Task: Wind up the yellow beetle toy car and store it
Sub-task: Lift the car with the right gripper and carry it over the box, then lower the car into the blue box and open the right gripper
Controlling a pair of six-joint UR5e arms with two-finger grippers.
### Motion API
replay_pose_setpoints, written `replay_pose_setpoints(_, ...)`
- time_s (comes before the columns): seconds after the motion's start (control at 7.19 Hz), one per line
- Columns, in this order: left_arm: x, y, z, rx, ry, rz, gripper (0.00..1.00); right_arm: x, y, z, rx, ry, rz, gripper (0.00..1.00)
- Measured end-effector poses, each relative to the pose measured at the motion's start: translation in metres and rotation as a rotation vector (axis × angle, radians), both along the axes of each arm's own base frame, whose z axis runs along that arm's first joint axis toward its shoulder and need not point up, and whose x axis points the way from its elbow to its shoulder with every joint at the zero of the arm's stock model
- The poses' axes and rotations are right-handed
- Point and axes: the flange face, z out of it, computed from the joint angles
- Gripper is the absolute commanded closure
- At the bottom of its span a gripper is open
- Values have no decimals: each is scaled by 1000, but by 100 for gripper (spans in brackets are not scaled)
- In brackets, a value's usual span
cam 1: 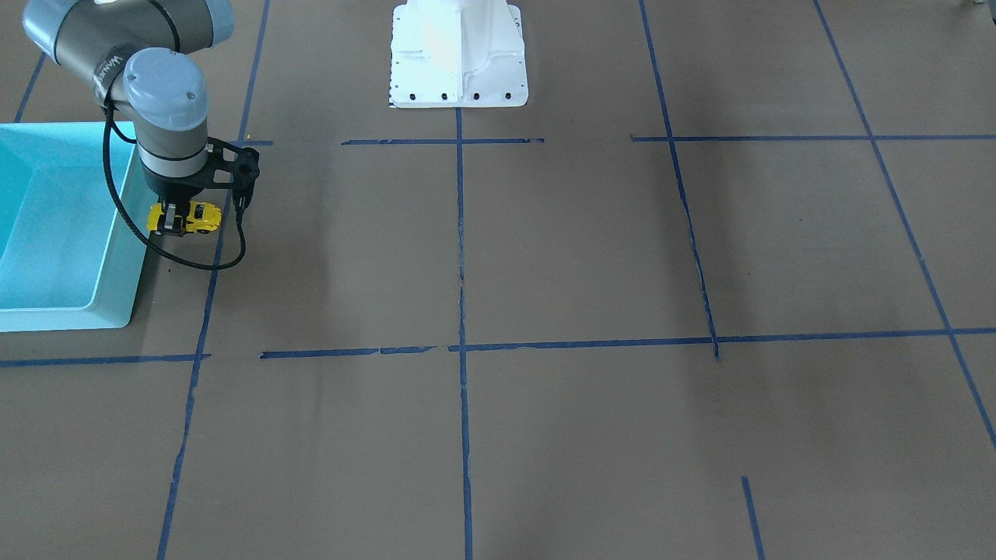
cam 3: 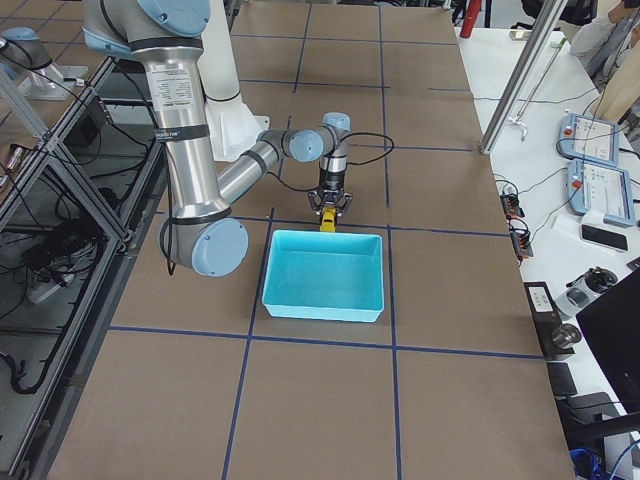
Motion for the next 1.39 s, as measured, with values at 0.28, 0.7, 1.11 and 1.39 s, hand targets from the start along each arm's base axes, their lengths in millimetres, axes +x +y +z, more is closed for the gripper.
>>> replay_pose_setpoints(0.28, 0, 0, 0, 0, 0, -1, 0, 23, -7, -51, -11, 30, -16, 76)
replay_pose_setpoints(0.7, 0, 1, 1, -1, 0, 0, 0, 65, 6, -37, -15, 73, -66, 76)
replay_pose_setpoints(1.11, 0, 2, 1, -2, 0, -1, 0, 104, 20, 35, 7, 52, -56, 76)
replay_pose_setpoints(1.39, 0, 2, 1, -2, 0, -1, 0, 130, 13, 68, 21, 46, -62, 76)
